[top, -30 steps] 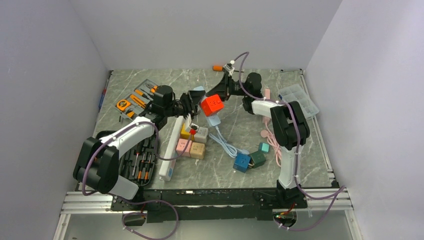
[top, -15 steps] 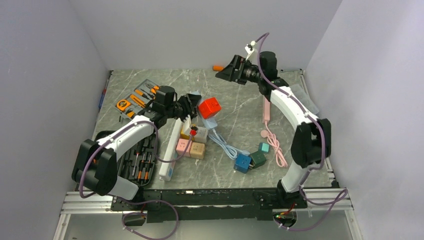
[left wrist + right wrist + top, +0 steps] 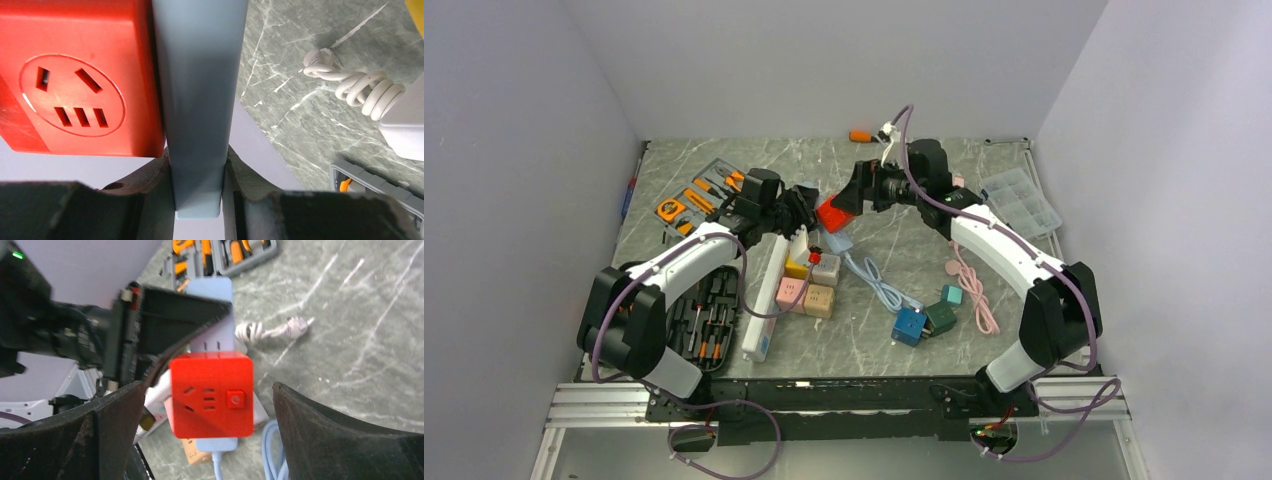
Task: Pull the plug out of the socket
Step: Remove the plug from the socket.
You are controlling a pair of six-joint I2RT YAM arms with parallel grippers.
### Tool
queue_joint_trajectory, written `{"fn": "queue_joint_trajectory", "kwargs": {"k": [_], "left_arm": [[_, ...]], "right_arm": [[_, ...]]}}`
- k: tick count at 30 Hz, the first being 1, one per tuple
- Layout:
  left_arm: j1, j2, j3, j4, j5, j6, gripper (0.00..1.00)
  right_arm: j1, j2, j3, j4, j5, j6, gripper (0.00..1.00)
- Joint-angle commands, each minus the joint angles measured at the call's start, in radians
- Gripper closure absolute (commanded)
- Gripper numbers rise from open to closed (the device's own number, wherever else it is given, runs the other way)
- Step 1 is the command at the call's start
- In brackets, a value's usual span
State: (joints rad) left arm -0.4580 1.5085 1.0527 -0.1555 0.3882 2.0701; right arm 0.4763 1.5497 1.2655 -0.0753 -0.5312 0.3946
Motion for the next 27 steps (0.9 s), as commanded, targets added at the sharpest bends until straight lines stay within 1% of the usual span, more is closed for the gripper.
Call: {"fn": "queue_joint_trajectory", "kwargs": {"k": [1,6,10,13,19,20,22,24,27], "left_arm": [[-0.005,-0.021,0.022,0.088,-0.002,0.187,1.0],[-0.005,-0.028,0.006,0.103,0.003,0.197,1.0],[-0.006,-0.029,0.002,0.111,-0.001,0.198,1.0],[-0.007,-0.025,0.004,0.121,-0.002,0.192,1.0],[-0.006,-0.026,-0.017,0.136,0.003,0.218,1.0],[-0.007,-0.027,-0.022,0.136,0.005,0.222,1.0],[-0.007,-0.03,-0.027,0.127,0.003,0.236,1.0],[-0.007,-0.03,-0.033,0.117,-0.002,0.254,1.0],[-0.004,-0.028,-0.041,0.088,-0.02,0.288,1.0]], "right_arm": [[0.004,-0.005,-0.029,0.038,0.027,-0.029,0.0],[0.021,0.024,-0.029,0.046,0.033,-0.025,0.0],[0.04,0.057,-0.028,0.07,-0.005,0.005,0.0],[0.054,0.086,-0.032,0.121,-0.032,0.026,0.0],[0.064,0.13,-0.009,0.131,-0.049,0.036,0.0],[0.064,0.133,-0.001,0.126,-0.051,0.036,0.03],[0.064,0.145,0.024,0.101,-0.051,0.032,0.11],[0.063,0.154,0.047,0.067,-0.046,0.024,0.23],[0.063,0.159,0.075,0.011,-0.024,0.01,0.44]]}}
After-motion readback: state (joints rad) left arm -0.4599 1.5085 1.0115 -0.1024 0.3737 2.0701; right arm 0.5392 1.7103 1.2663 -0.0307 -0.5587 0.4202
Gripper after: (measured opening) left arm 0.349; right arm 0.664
